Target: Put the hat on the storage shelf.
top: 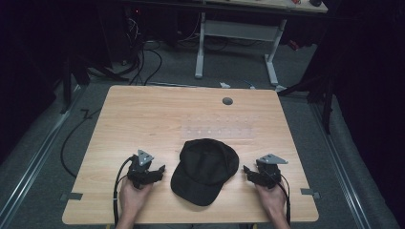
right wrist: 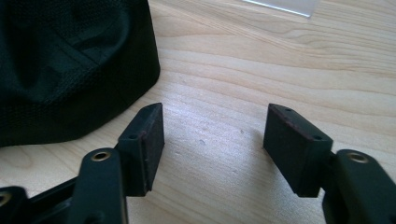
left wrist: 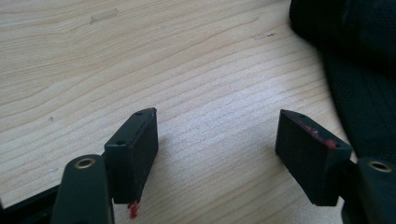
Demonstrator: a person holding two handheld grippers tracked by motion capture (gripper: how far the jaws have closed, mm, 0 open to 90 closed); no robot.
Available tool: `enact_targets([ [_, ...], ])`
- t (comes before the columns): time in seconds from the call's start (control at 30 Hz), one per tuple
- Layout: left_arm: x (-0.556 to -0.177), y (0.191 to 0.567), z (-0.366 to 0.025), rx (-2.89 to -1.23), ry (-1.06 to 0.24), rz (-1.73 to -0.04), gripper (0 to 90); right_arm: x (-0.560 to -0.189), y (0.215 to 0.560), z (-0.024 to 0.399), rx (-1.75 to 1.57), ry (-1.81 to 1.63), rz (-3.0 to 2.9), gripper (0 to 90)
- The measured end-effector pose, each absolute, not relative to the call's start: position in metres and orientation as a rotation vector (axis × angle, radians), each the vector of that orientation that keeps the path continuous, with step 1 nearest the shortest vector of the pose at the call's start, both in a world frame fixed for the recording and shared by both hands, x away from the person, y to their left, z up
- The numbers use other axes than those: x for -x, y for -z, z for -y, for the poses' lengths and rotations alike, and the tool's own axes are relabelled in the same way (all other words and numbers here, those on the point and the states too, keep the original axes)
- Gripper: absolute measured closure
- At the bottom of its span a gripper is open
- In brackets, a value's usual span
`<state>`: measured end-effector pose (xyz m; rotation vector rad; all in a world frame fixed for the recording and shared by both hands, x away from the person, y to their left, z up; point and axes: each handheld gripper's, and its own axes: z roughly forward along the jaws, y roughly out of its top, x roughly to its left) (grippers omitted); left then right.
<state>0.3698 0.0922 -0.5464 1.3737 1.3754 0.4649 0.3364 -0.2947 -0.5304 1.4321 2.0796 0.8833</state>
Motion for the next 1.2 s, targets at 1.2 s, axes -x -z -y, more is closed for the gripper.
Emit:
enact_targets([
  [1.2,-0.369,0.546,-0.092,-1.383,-0.461,-1.373,27.9,-0.309,0.503,0.285,-1.389,-1.124,-2.092,47.1],
])
